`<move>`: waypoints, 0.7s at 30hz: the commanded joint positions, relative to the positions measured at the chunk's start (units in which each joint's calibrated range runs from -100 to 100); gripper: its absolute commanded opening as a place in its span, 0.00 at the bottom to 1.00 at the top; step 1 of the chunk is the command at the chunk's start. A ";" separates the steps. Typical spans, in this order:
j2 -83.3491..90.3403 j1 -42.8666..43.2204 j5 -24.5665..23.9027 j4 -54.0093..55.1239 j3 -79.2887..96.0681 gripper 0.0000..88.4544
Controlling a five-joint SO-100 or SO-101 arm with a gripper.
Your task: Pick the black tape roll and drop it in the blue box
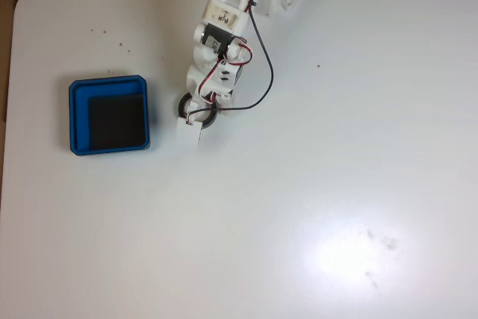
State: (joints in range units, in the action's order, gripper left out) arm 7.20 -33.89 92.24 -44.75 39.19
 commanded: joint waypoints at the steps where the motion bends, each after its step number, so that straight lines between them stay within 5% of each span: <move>1: -0.93 -0.55 0.05 3.57 -4.06 0.23; 21: -3.85 -1.43 0.05 8.61 -2.80 0.23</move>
State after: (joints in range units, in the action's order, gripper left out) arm 3.56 -34.78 92.24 -37.11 39.19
